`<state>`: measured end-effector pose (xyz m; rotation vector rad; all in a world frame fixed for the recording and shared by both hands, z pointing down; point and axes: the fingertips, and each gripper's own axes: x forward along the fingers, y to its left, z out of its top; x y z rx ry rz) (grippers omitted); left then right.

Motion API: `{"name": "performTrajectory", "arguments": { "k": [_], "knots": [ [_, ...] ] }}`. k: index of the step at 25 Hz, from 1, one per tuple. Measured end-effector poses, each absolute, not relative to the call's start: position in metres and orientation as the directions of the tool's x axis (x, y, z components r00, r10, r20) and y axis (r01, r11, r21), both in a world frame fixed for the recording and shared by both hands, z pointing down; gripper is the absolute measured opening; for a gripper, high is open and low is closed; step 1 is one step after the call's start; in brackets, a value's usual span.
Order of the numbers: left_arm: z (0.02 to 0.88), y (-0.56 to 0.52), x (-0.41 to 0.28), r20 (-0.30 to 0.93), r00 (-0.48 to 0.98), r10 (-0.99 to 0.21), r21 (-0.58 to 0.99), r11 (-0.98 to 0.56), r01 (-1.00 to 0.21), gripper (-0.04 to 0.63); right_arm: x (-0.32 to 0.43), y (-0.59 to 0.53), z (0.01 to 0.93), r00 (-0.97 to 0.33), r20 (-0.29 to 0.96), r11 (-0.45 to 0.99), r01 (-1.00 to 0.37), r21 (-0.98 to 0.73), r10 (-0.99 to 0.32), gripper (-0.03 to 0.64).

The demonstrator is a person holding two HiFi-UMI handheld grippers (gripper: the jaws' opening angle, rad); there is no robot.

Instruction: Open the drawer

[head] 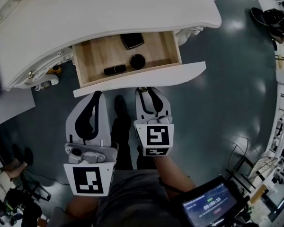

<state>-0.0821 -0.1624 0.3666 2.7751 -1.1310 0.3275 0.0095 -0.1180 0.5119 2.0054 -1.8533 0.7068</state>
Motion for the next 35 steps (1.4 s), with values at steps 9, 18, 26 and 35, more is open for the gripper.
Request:
{"name": "performTrajectory", "arguments": {
  "k": [9, 18, 26, 35],
  "knots": [
    [0.361, -0.15, -0.084, 0.238, 0.693, -0.68, 0.03, -0.709, -0.705, 0.011, 0.007, -0.107, 0.509, 0.031, 0.551, -0.102, -0.99, -0.1, -0.834, 0.115],
    [0.356, -0.139, -0.081, 0.235, 0.691, -0.683, 0.021, -0.707, -0.706, 0.011, 0.003, -0.096, 0.507, 0.016, 0.55, -0.086, -0.991, -0.102, -0.835, 0.115],
    [0.352, -0.125, -0.076, 0.23, 0.694, -0.682, 0.013, -0.711, -0.703, 0.011, 0.001, -0.081, 0.506, 0.004, 0.549, -0.076, -0.991, -0.109, -0.836, 0.115],
    [0.348, -0.117, -0.072, 0.226, 0.695, -0.682, 0.005, -0.713, -0.701, 0.011, -0.001, -0.072, 0.506, -0.006, 0.551, -0.068, -0.991, -0.114, -0.835, 0.115]
  ]
}}
